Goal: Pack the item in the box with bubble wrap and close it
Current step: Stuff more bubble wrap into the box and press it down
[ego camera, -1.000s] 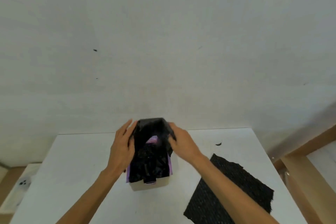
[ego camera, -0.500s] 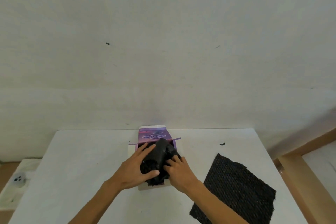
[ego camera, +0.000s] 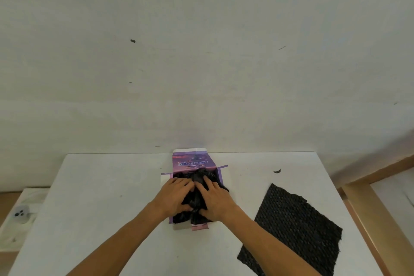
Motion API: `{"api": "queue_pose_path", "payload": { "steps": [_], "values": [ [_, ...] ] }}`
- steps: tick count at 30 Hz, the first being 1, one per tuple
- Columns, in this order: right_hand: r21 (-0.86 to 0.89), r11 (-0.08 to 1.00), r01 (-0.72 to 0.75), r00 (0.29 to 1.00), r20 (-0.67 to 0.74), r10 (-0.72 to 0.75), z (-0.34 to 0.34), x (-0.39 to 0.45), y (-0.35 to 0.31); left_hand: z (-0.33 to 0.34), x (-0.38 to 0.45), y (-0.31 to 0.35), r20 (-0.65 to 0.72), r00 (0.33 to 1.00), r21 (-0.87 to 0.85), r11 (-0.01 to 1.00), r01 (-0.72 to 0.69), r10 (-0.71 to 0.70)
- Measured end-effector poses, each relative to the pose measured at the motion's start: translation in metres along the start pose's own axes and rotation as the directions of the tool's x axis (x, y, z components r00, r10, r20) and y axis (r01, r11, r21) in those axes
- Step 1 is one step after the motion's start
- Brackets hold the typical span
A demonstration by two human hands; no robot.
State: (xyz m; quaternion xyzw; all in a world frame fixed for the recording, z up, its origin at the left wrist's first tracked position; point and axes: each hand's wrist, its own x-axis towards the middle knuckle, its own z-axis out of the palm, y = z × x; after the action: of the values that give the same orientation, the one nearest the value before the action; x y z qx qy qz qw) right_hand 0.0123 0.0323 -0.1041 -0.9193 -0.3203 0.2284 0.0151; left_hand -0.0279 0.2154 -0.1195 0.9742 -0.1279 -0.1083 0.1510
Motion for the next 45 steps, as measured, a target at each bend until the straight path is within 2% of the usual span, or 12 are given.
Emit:
{"api": "queue_pose_path", "payload": {
  "steps": [5,11,15,17,22,26,30,34,37,40,43,45],
  "values": [
    [0.041,0.998,-0.038,0.991,0.129,0.032,0.003,0.018,0.007,0.004,0.004,-0.005,0.086,0.996,-0.068,0.997,0.026,-0.02],
    [0.079,0.997,0.012,0.994,0.107,-0.02,-0.01,0.014,0.01,0.019,0.002,-0.005,0.038,0.998,-0.048,0.998,0.045,-0.043],
    [-0.144,0.985,0.093,0.996,0.031,-0.089,-0.025,-0.007,0.007,0.029,0.006,0.006,-0.065,0.994,-0.012,0.997,0.082,-0.083],
    [-0.258,0.957,0.129,0.991,0.06,-0.117,-0.032,-0.016,0.01,0.032,0.011,0.011,-0.081,0.99,-0.013,0.994,0.111,-0.112],
    [-0.364,0.923,0.128,0.987,0.14,-0.081,-0.037,-0.006,0.014,0.032,0.014,0.011,-0.063,0.988,-0.073,0.988,0.135,-0.14],
    [-0.464,0.877,0.126,0.99,0.116,-0.08,-0.024,0.006,0.012,0.035,0.008,0.012,-0.006,0.993,-0.075,0.991,0.114,-0.115],
    [-0.435,0.896,0.09,0.996,0.024,-0.088,-0.019,0.004,0.019,0.038,0.008,0.016,-0.004,0.994,0.027,0.994,0.109,-0.109],
    [-0.326,0.93,0.168,0.986,0.041,-0.164,-0.026,-0.001,0.029,0.037,0.017,0.021,-0.029,0.991,0.055,0.989,0.135,-0.134],
    [-0.351,0.916,0.193,0.981,0.066,-0.182,-0.031,-0.005,0.033,0.036,0.021,0.028,-0.025,0.985,0.066,0.983,0.173,-0.172],
    [-0.418,0.886,0.203,0.979,0.065,-0.194,-0.026,-0.005,0.033,0.029,0.02,0.029,0.067,0.981,0.032,0.983,0.18,-0.182],
    [-0.436,0.876,0.207,0.978,0.065,-0.199,-0.024,-0.002,0.031,0.013,0.017,0.019,0.226,0.958,-0.101,0.974,0.202,-0.175],
    [-0.406,0.891,0.205,0.979,0.088,-0.185,-0.027,-0.001,0.03,0.009,0.013,0.011,0.231,0.963,-0.095,0.982,0.162,-0.137]
  ]
}}
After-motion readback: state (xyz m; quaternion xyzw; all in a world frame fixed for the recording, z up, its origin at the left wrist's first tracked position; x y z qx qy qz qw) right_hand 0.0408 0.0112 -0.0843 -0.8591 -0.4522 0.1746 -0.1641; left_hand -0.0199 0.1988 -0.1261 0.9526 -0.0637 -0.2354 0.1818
